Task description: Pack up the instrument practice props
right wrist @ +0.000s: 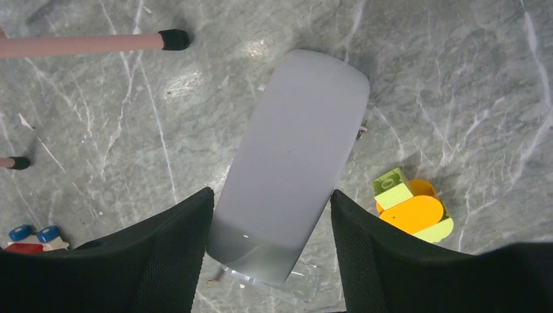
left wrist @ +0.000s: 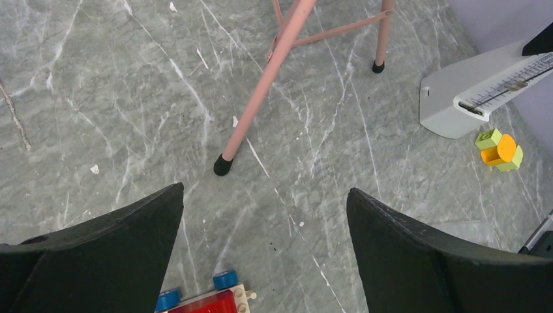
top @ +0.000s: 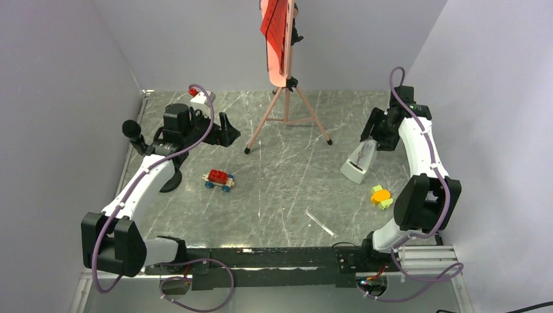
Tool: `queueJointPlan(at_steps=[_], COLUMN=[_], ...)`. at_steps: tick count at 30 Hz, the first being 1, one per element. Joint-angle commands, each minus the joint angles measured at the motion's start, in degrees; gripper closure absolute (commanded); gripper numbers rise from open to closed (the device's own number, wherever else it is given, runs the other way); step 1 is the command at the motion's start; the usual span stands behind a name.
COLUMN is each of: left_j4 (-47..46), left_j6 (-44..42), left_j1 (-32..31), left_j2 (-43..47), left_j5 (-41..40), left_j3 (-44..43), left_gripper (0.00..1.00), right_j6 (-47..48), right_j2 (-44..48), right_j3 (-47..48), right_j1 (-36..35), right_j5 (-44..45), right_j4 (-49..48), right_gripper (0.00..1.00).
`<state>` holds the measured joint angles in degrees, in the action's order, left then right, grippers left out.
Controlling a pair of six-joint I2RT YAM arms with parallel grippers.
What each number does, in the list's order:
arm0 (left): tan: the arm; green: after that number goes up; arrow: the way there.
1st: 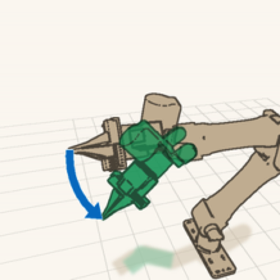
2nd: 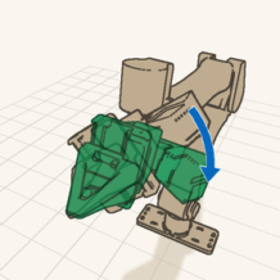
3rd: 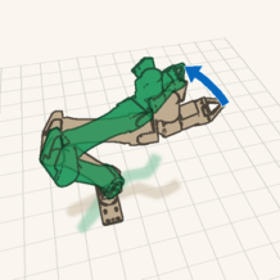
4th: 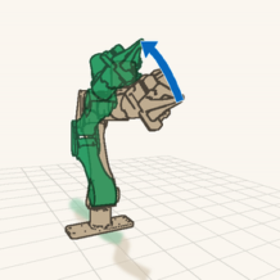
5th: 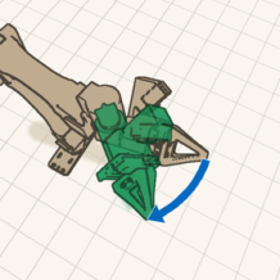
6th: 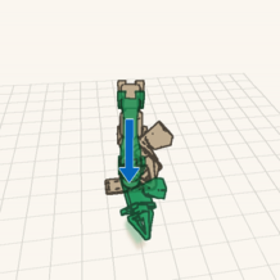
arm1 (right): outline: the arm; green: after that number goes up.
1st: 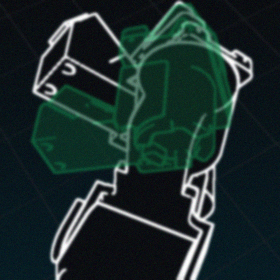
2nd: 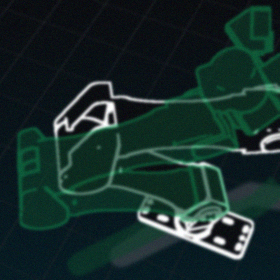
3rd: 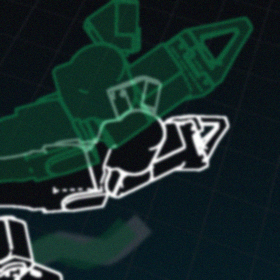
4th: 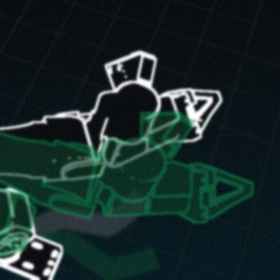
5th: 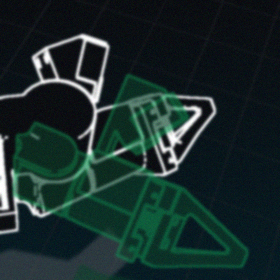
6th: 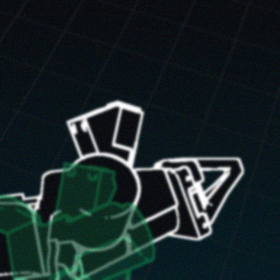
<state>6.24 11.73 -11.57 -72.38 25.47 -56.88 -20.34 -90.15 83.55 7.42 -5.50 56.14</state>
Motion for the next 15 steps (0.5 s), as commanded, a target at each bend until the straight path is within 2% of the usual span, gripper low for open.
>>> queueJointPlan(at_steps=[1,4,7,11,15], left_j4=[0.2,-0.2,0.0,0.2,0.4], left_j6=[-0.3,0.2,0.3,-0.2,-0.9], left_j1=[-0.2,-0.3,-0.3,-0.5,-0.6], left_j2=[1.7,1.5,1.2,1.3,1.6], left_j5=[0.6,0.8,1.1,0.8,0.8], left_j3=[-0.4,-0.3,-0.3,-0.3,-0.4], left_gripper=[0.01,0.01,0.01,0.01,0.01], right_j6=[-2.4,-2.5,-2.2,-0.8,0.9], right_j2=[0.0,0.6,0.9,1.3,2.1], right_j3=[-0.2,-1.7,-2.9,-2.6,-2.3], right_j1=[0.0,0.0,0.0,-0.5,-1.4], right_j5=[3.1,3.5,3.1,1.9,0.7], right_j4=[1.4,1.3,0.5,0.3,0.4], right_gripper=[0.34,0.4,0.51,0.6,0.73])
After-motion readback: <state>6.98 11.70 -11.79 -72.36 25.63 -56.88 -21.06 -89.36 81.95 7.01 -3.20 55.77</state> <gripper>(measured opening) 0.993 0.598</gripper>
